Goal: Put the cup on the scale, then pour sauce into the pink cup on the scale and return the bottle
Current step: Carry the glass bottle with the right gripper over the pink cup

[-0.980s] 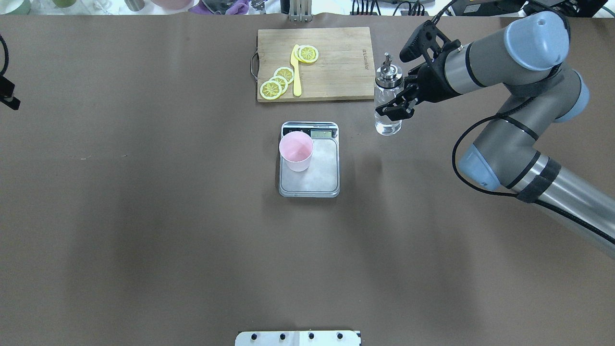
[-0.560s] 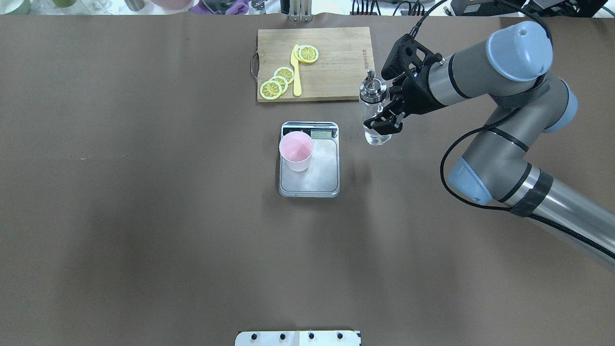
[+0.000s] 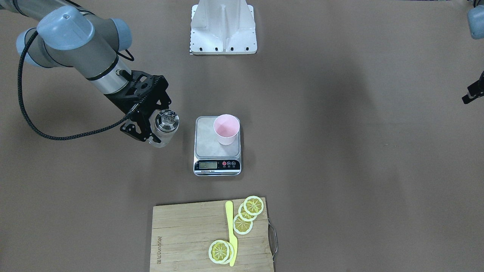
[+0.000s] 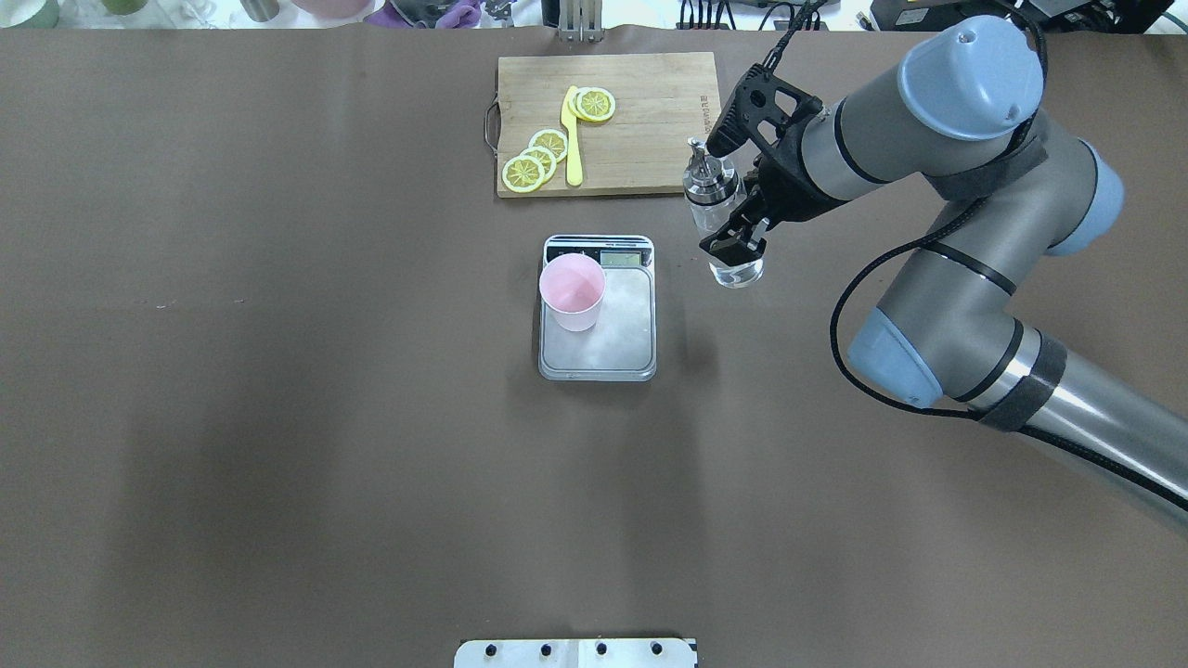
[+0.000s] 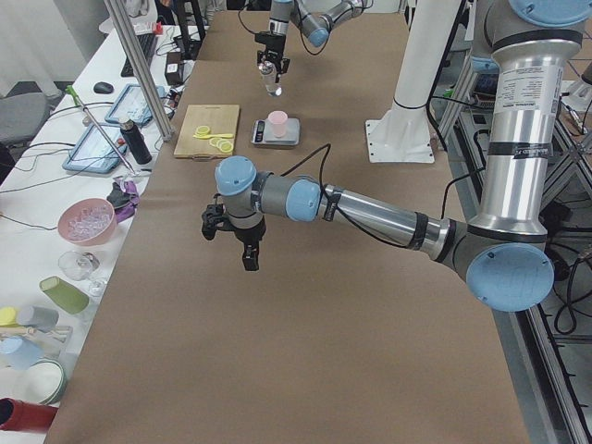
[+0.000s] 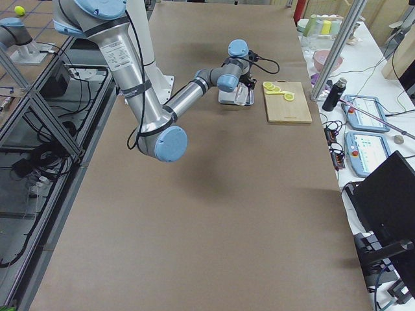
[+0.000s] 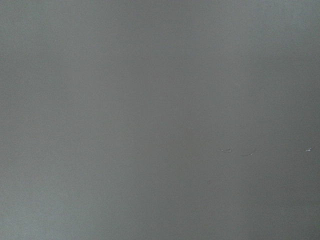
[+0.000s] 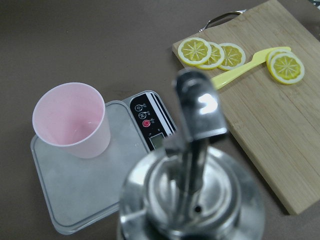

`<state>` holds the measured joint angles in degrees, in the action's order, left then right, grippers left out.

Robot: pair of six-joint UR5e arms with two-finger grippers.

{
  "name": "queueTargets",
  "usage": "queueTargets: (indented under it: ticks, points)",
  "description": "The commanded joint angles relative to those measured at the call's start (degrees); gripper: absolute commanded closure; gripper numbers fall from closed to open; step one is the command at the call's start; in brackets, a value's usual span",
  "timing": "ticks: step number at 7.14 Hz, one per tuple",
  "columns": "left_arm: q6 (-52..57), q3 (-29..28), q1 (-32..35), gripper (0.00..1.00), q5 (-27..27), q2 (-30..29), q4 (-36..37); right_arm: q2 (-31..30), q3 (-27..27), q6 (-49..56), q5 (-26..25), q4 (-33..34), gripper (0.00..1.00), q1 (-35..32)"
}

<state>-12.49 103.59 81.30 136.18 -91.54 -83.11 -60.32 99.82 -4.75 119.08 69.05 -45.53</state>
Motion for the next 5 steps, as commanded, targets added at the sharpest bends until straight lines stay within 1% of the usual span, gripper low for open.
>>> queueTargets:
  ticks: [1,2,3,5]
  points:
    - [1.6,-1.1,1.5,0.09,0.0,0.7,0.0,2.1,0.7,0.1,-3.2,8.5,1.00,1.5]
    - [3.0,-1.6,2.1,0.08,0.0,1.2,0.1,2.7,2.2,0.1,-6.4,13.3,1.00,3.2]
    - [5.0,-1.8,3.7,0.08,0.0,2.8,0.1,3.1,3.6,0.1,-7.8,17.4,1.00,4.2]
    - [5.0,-1.8,5.1,0.07,0.1,3.4,0.1,4.2,3.7,0.1,-11.1,23.2,1.00,6.1]
